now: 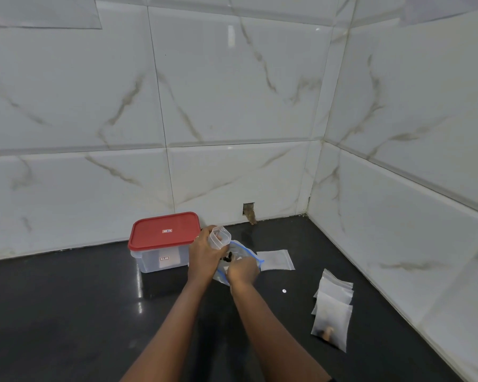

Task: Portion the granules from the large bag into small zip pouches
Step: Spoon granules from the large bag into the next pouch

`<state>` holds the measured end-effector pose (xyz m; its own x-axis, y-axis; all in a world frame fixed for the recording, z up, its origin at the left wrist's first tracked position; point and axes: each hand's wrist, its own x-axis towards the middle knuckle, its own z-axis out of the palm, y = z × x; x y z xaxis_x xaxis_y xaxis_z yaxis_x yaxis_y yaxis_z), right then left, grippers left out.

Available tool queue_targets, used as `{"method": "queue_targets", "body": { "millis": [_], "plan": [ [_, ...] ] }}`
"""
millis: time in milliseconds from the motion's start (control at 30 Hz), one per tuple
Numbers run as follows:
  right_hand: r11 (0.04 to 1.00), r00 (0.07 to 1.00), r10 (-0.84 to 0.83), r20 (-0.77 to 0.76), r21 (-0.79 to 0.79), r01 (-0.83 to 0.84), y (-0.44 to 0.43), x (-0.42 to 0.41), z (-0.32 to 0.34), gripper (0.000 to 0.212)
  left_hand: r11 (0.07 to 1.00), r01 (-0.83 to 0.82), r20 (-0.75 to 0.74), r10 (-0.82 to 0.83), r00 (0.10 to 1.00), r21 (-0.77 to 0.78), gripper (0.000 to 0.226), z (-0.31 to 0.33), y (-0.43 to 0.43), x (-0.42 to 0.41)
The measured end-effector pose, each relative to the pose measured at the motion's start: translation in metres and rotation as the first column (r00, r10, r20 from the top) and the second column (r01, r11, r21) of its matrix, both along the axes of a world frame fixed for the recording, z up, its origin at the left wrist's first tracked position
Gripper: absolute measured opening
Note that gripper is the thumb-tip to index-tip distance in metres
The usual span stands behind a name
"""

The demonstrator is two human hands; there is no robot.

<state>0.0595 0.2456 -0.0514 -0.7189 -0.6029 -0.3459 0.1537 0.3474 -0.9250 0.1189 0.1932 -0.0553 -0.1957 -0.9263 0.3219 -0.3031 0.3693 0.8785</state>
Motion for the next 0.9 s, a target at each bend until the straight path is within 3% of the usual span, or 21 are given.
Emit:
{"method": "queue_targets", "body": {
  "millis": [300,500,667,833,900],
  "plan": [
    [0.993,0.991,-0.115,0.068,-0.032,0.117,0.000,-0.017,-0.012,0.019,0.998,0.018,-0.027,-0.016,1.000,0.053,0.036,-0.007,0.003,-0.002],
    [0.987,0.987,-0.162,0.006,0.010,0.162,0.017,-0.033,-0.008,0.017,0.997,0.012,-0.039,-0.009,0.999,0.081,0.034,-0.004,0.005,0.000],
    [0.988,0.988,-0.152,-0.008,0.005,0.152,0.025,-0.041,-0.009,0.028,0.992,0.044,-0.053,-0.038,0.998,0.117,0.036,-0.007,0.006,-0.001],
    [0.995,0.991,-0.102,0.083,-0.007,0.102,0.041,-0.048,0.005,0.018,0.991,0.066,-0.057,-0.059,0.997,0.120,0.040,-0.009,0.008,0.000],
    [0.999,0.992,-0.053,0.110,-0.005,0.054,0.048,-0.054,0.012,0.024,0.989,0.071,-0.060,-0.063,0.996,0.128,0.042,-0.008,0.008,0.002]
  ]
}}
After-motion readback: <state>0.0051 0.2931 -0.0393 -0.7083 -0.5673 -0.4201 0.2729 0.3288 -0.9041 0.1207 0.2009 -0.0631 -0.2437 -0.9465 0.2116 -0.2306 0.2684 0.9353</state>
